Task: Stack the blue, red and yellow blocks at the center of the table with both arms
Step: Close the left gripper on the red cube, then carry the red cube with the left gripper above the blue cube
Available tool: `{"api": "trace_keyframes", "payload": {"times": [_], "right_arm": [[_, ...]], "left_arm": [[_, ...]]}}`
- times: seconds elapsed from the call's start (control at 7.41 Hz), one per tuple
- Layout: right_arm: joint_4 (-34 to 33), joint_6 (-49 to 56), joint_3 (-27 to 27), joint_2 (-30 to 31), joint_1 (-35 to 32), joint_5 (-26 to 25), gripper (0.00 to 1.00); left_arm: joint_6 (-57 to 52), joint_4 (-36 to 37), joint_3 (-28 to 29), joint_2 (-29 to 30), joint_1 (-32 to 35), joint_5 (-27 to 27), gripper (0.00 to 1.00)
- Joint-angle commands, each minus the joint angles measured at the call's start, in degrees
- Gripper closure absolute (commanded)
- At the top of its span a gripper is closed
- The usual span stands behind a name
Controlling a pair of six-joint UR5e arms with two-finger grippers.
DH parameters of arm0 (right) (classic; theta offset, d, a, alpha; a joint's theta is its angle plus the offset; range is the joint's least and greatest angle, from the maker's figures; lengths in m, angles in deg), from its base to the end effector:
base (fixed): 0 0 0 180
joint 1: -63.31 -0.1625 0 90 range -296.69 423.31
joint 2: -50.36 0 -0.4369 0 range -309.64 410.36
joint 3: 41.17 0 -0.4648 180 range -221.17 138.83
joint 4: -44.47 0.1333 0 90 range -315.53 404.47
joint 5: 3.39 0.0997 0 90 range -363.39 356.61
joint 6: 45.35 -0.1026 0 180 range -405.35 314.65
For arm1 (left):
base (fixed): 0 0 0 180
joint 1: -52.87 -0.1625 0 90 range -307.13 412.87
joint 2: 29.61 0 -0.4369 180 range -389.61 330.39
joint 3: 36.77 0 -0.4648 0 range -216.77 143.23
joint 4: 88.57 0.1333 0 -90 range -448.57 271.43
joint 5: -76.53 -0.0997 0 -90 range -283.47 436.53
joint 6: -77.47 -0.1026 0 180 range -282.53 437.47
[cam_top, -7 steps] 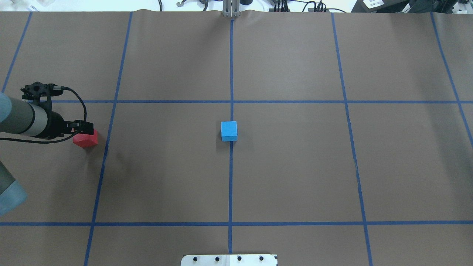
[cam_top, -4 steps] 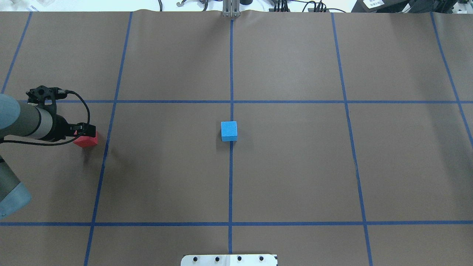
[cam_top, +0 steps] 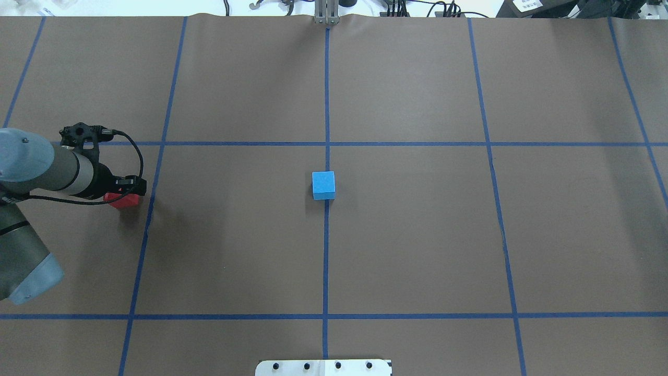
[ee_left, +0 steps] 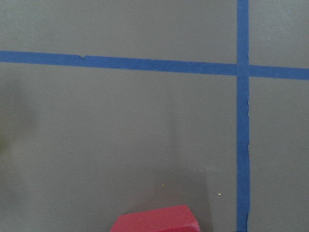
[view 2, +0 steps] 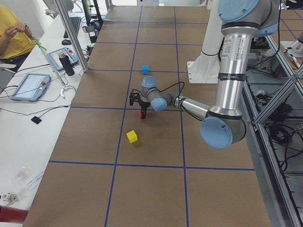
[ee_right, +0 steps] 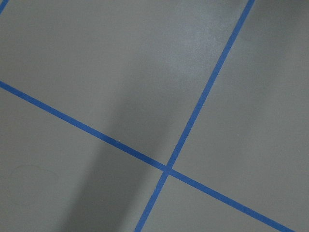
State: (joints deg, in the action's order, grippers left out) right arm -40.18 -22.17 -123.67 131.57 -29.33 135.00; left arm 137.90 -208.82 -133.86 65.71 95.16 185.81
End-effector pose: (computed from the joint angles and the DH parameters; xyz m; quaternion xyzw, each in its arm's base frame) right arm 0.0859 -0.6351 0.6400 0.1429 -0.3870 -0.1857 0.8918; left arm 0.4017 -0.4997 0.5013 0.0841 0.3819 -0.0412 0.9194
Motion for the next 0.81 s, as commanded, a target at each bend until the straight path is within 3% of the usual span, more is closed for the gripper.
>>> {"api": "trace_keyframes", "payload": {"times": [0.0, 0.14, 0.27, 0.4, 0.68], "right_arm": [[0.0, -0.1, 0.0, 0.1, 0.0, 0.0, 0.00], [0.0, -0.1, 0.1, 0.2, 0.0, 0.0, 0.00], [-0.1, -0.6, 0.1, 0.5, 0.0, -0.1, 0.00], [-0.1, -0.8, 0.6, 1.0, 0.0, 0.0, 0.00], [-0.4, -1.6, 0.5, 3.2, 0.0, -0.7, 0.00]], "left_arm": [[-4.5, 0.4, -2.5, -1.7, 0.3, 0.6, 1.00], [-4.6, 5.1, -6.2, -1.2, 0.5, 2.0, 1.00], [-4.6, 15.9, -12.2, 1.5, 0.5, 2.2, 1.00], [-4.6, 25.8, -14.4, 8.7, 0.3, 1.9, 1.00], [-3.8, 40.2, -11.9, 25.1, -2.5, 1.8, 1.00]]}}
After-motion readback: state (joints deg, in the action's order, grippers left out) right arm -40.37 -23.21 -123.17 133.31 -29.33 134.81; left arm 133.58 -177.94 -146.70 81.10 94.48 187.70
